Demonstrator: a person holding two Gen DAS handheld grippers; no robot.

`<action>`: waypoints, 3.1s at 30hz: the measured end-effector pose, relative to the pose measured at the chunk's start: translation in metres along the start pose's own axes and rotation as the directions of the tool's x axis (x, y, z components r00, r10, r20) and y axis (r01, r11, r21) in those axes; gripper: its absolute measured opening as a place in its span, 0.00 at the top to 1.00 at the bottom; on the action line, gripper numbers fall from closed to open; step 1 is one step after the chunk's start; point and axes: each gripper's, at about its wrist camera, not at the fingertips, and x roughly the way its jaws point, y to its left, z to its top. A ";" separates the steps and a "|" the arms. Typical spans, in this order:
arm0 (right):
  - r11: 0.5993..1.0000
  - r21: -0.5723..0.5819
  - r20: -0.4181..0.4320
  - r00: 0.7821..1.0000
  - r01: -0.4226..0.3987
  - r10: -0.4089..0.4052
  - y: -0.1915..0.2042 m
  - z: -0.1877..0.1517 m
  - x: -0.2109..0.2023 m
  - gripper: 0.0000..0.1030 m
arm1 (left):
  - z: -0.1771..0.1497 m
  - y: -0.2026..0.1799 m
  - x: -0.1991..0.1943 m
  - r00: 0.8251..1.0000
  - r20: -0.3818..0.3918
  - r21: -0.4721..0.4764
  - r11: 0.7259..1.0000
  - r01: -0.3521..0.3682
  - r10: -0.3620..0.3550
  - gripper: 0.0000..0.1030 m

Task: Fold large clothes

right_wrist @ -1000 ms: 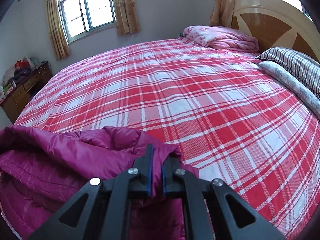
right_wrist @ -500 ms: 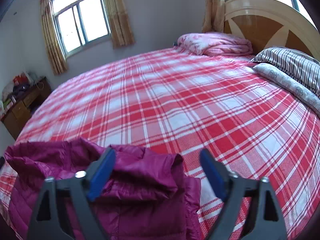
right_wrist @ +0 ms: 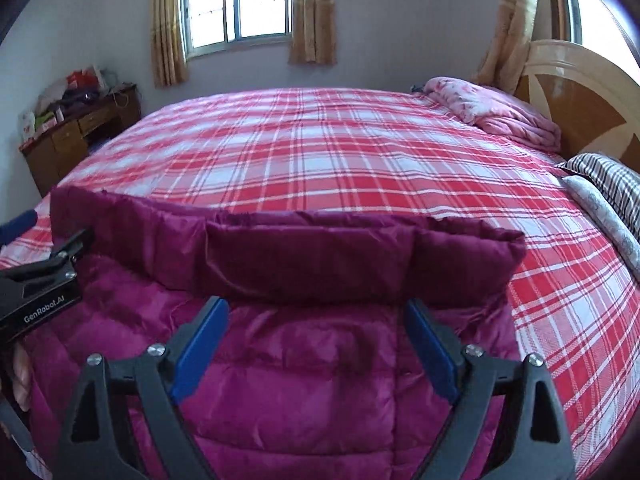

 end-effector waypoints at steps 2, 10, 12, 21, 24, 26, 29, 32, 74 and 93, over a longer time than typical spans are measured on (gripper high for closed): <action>1.000 0.013 -0.025 1.000 0.014 -0.013 -0.005 -0.004 0.014 0.13 | -0.008 -0.007 0.021 0.998 -0.056 0.019 1.000 -0.014 0.015 0.09; 0.997 0.072 -0.044 0.999 -0.002 0.005 -0.015 -0.011 0.031 0.13 | -0.018 -0.003 0.047 0.990 -0.128 -0.066 0.997 0.047 -0.056 0.05; 0.997 0.076 -0.048 0.999 -0.002 0.005 -0.014 -0.012 0.034 0.13 | -0.018 0.001 0.053 0.985 -0.150 -0.091 0.993 0.068 -0.081 0.04; 0.996 0.089 -0.070 0.998 0.005 0.001 -0.013 -0.013 0.039 0.13 | -0.020 -0.006 0.060 0.980 -0.188 -0.068 0.996 0.058 -0.070 0.01; 0.995 0.095 -0.081 0.997 0.007 0.001 -0.014 -0.013 0.042 0.12 | -0.019 -0.008 0.062 0.979 -0.194 -0.055 0.997 0.050 -0.060 0.01; 0.995 0.097 -0.089 0.996 0.011 -0.003 -0.015 -0.012 0.044 0.12 | -0.019 -0.010 0.063 0.979 -0.196 -0.049 0.998 0.046 -0.055 0.01; 0.996 0.093 -0.101 0.995 0.019 -0.010 -0.014 -0.013 0.046 0.11 | -0.019 -0.010 0.064 0.979 -0.197 -0.046 0.998 0.043 -0.051 0.01; 0.996 0.091 -0.112 0.994 0.025 -0.015 -0.014 -0.013 0.048 0.10 | -0.020 -0.010 0.064 0.979 -0.199 -0.046 0.998 0.041 -0.050 0.01; 1.000 -0.030 -0.055 0.998 0.005 -0.007 0.049 -0.023 0.003 0.07 | -0.026 0.004 0.009 0.983 -0.152 -0.067 0.993 0.096 -0.106 0.01; 0.998 -0.031 -0.094 0.994 0.049 -0.052 0.046 -0.036 0.028 0.01 | -0.060 0.030 -0.012 0.989 -0.132 -0.140 0.989 0.051 -0.070 0.01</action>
